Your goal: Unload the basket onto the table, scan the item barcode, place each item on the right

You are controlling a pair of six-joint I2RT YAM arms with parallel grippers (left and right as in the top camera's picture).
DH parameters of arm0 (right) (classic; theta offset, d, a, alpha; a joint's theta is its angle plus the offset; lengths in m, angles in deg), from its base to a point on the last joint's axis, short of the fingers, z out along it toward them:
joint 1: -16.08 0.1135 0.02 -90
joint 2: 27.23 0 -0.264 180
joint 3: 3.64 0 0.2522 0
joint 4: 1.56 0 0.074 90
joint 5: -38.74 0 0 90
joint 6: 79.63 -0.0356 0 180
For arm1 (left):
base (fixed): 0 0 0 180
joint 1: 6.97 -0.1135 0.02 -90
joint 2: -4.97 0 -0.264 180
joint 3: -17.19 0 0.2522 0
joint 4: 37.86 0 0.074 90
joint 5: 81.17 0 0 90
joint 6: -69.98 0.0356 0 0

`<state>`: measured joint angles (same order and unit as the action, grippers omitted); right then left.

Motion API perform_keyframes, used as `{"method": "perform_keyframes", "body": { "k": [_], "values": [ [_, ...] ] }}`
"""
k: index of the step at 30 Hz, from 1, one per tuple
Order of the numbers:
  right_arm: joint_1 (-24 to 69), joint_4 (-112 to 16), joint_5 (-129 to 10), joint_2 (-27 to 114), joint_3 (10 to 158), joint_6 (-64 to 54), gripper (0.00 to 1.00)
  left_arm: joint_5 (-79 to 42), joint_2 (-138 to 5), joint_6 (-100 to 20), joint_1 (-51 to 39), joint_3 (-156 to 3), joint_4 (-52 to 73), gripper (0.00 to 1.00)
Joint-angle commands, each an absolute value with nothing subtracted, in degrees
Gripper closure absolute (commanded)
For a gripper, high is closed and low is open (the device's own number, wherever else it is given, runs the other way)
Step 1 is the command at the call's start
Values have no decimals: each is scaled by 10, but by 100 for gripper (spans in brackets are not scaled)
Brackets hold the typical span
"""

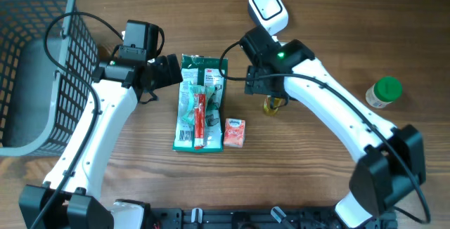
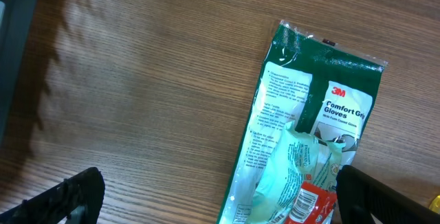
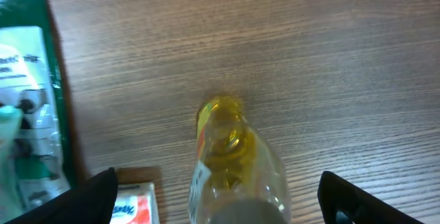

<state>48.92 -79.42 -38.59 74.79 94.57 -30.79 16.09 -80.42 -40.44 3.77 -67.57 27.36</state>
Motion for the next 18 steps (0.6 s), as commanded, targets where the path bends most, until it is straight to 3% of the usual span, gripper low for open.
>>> {"method": "perform_keyframes", "body": {
  "k": [1,11,18],
  "values": [
    [488,-795,-382,765,940,-316,13,166,-799,-397,35,-685,274,0],
    [488,-795,-382,765,940,-286,37,166,-799,-397,35,-685,274,0],
    [488,-807,-382,765,940,-282,39,166,-799,-397,35,-685,274,0]
  ]
}}
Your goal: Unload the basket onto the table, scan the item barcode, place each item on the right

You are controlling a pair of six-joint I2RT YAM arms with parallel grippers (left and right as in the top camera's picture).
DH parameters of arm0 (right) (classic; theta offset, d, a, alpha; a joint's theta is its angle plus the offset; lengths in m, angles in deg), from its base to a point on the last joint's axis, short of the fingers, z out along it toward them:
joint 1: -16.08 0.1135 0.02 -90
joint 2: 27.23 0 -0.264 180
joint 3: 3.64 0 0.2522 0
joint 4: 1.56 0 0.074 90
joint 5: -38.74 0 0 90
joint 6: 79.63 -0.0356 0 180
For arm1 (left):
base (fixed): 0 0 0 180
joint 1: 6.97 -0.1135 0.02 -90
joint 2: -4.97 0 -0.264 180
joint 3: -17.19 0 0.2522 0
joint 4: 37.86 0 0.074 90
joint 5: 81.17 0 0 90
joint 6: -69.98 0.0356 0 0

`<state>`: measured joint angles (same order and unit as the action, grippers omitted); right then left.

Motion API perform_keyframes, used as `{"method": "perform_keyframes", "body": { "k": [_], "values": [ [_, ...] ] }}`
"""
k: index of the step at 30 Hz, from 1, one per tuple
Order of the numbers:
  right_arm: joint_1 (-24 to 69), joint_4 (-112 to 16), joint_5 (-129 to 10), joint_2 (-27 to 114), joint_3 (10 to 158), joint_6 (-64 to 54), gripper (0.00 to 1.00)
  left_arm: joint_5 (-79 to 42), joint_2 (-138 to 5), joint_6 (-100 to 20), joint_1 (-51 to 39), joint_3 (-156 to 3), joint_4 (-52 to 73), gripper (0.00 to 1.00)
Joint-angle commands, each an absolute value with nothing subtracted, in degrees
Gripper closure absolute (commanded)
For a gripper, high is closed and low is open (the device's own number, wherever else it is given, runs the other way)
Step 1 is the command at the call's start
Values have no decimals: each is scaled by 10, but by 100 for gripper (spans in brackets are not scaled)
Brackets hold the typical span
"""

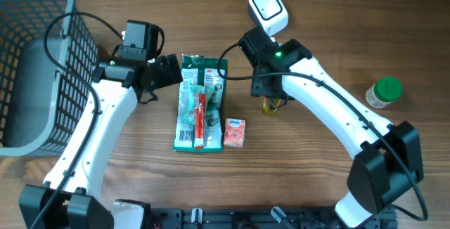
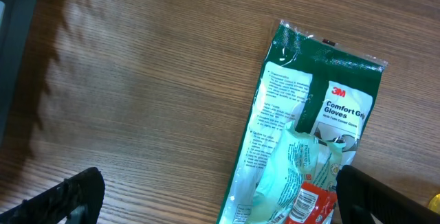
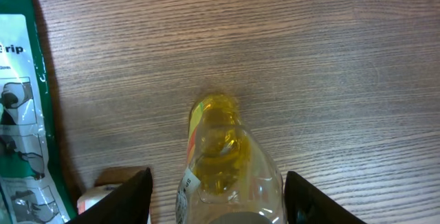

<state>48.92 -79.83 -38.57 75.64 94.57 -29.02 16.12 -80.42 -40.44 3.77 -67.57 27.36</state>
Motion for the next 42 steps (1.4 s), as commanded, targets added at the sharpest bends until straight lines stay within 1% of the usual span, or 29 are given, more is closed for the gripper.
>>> {"method": "perform_keyframes", "body": {
  "k": [1,2,6,7,9,14,16,19,22,23,25,26,28,29,30,32,34,35,38,42],
  "values": [
    [488,-809,-382,765,940,-277,39,166,-799,-397,35,-685,274,0],
    [488,-810,-382,765,940,-271,39,166,-799,-397,35,-685,274,0],
    [488,-809,-382,765,940,-271,50,166,-799,-397,35,-685,274,0],
    [488,-809,-382,765,940,-271,51,166,-799,-397,35,-685,274,0],
    [488,-809,-382,765,940,-264,51,166,-799,-397,35,-685,274,0],
    [488,-806,-382,765,940,-186,51,166,-799,-397,35,-685,274,0],
    [488,-806,-382,765,940,-156,52,166,-799,-397,35,-685,274,0],
    [488,-806,-382,765,940,-118,59,166,-799,-397,35,-685,274,0],
    [488,-804,-382,765,940,-106,58,166,-799,-397,35,-685,274,0],
    [488,-803,-382,765,940,-106,57,166,-799,-397,35,-685,274,0],
    [488,-803,-382,765,940,-106,50,166,-799,-397,35,-685,274,0],
    [488,-803,-382,765,940,-106,42,166,-799,-397,35,-685,274,0],
    [488,-802,-382,764,940,-106,18,166,-799,-397,35,-685,274,0],
    [488,-801,-382,764,941,-104,13,166,-799,-397,35,-685,274,0],
    [488,-801,-382,764,944,-104,10,166,-799,-397,35,-685,274,0],
    [488,-804,-385,764,953,-109,6,166,-799,-397,35,-685,274,0],
    [486,-806,-416,764,967,-117,5,166,-799,-397,35,-685,274,0],
    [484,-805,-428,764,970,-131,0,166,-799,-397,35,-685,274,0],
    [474,-809,-451,764,970,-170,0,166,-799,-397,35,-685,274,0],
    [456,-818,-460,764,966,-172,3,166,-799,-397,35,-685,274,0]
  ]
}}
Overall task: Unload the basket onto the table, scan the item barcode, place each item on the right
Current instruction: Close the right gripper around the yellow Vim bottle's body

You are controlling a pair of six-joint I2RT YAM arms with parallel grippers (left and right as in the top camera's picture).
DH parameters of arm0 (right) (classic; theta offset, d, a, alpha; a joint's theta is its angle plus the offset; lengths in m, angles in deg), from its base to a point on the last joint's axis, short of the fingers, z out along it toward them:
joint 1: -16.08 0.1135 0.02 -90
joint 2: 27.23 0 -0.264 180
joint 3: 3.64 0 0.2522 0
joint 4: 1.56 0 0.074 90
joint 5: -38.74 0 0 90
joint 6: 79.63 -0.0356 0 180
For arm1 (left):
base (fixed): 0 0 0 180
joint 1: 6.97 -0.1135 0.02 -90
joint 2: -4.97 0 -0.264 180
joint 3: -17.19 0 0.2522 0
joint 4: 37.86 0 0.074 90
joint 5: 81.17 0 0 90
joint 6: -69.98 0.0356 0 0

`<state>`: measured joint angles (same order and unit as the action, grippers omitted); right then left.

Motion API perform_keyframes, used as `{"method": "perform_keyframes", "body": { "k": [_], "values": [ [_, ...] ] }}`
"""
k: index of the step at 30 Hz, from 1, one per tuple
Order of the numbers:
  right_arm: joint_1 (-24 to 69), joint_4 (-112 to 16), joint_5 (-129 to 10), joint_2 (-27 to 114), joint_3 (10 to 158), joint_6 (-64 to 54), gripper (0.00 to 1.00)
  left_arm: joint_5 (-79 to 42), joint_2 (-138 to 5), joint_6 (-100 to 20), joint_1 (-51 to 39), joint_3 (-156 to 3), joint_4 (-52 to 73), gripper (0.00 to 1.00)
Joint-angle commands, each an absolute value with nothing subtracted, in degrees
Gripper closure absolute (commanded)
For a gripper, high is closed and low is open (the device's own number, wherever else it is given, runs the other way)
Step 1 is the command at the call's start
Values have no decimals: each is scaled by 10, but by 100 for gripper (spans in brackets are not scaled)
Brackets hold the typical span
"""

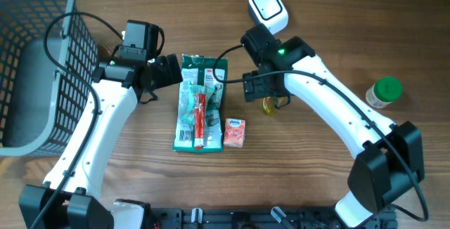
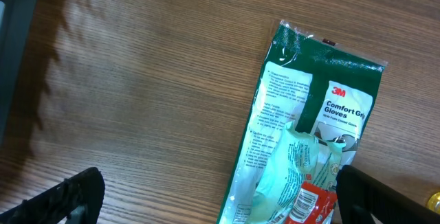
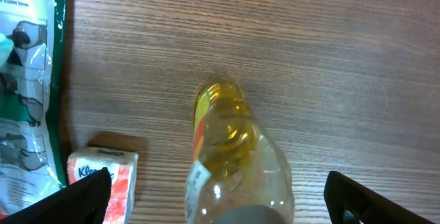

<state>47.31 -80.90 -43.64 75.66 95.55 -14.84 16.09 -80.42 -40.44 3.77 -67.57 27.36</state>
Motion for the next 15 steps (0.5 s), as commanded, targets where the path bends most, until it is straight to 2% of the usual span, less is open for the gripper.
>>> {"method": "perform_keyframes", "body": {
  "k": [1,4,8,15],
  "values": [
    [452,-820,-461,764,964,-173,4,166,-799,-397,35,-685,274,0],
    [442,-821,-481,764,959,-170,5,166,-799,-397,35,-685,274,0],
    [440,-814,-488,764,949,-166,14,166,-799,-397,35,-685,274,0],
    [440,-810,-488,764,949,-166,25,166,-799,-397,35,-685,274,0]
  ]
}}
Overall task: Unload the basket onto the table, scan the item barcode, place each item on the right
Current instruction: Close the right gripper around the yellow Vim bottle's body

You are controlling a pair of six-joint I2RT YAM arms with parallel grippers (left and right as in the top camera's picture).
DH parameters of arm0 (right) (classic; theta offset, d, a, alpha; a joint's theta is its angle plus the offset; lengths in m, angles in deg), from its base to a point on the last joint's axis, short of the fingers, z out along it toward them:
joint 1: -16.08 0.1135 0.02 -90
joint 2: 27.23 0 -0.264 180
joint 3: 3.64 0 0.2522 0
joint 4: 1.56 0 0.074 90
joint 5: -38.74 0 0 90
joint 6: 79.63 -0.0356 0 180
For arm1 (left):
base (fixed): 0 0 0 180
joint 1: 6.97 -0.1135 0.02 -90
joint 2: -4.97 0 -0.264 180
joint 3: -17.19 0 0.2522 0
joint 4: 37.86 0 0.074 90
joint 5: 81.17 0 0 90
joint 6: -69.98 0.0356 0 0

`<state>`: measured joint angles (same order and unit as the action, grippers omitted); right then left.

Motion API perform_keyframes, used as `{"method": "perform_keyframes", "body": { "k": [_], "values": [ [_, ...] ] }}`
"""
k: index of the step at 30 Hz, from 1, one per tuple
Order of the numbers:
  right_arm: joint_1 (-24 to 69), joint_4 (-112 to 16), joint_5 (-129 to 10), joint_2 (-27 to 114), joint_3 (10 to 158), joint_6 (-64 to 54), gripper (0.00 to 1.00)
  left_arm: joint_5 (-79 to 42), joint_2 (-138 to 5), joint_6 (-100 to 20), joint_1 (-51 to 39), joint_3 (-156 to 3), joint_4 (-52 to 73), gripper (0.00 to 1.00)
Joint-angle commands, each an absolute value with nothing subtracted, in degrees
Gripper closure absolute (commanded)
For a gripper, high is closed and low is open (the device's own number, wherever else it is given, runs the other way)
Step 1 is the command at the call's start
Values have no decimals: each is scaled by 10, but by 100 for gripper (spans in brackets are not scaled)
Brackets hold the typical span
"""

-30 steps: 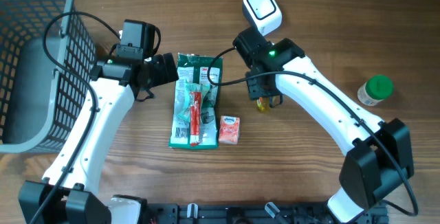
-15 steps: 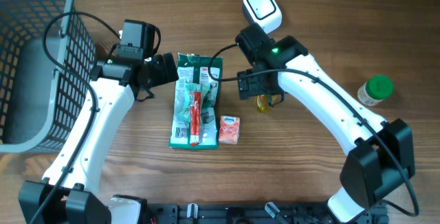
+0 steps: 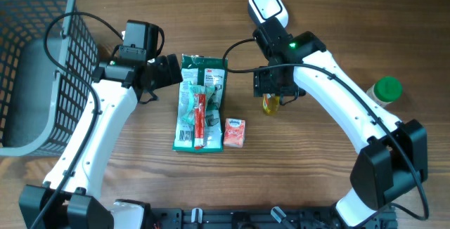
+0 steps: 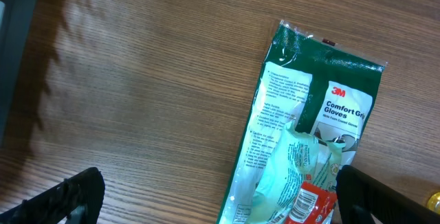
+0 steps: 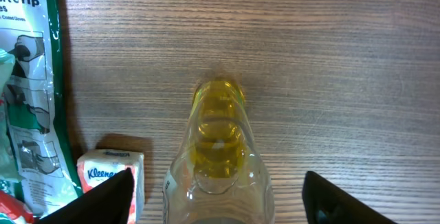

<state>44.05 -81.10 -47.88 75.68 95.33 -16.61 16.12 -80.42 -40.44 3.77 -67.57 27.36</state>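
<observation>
A small clear bottle of yellow liquid (image 5: pixel 218 141) lies on the wooden table, also seen in the overhead view as the bottle (image 3: pixel 271 105). My right gripper (image 5: pixel 218 203) hangs over it, open, one finger on each side and neither touching it. A white scanner (image 3: pixel 268 8) sits at the back of the table, behind the right arm. My left gripper (image 4: pixel 220 200) is open above the table beside a green glove pack (image 4: pixel 306 121), with nothing between its fingers.
A Kleenex pack (image 3: pixel 234 132) lies left of the bottle, next to the glove pack (image 3: pixel 200 102) with a red tube on it. A green-capped jar (image 3: pixel 385 90) stands at the right. A grey basket (image 3: pixel 35 60) fills the far left.
My right wrist has shifted a little to the right and turned. The bottle now lies straight and centred between the fingers, which stand somewhat closer together. The left arm is unchanged.
My right gripper was open over the yellow bottle. Then its fingers stood closer on either side of the bottle, then wide apart again with the bottle lying slanted. Now the gripper is squared over the bottle, open. The bottle and the left arm have stayed put.
</observation>
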Motion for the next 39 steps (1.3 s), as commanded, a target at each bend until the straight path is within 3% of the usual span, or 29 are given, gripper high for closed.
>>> {"method": "perform_keyframes", "body": {
  "k": [1,7,29,39],
  "values": [
    [440,-810,-488,764,949,-166,25,166,-799,-398,35,-685,274,0],
    [440,-812,-479,764,948,-165,30,166,-799,-397,35,-685,274,0],
    [440,-788,-475,764,921,-168,30,166,-799,-397,35,-685,274,0],
    [440,-780,-475,764,913,-168,37,166,-799,-397,35,-685,274,0]
  ]
}}
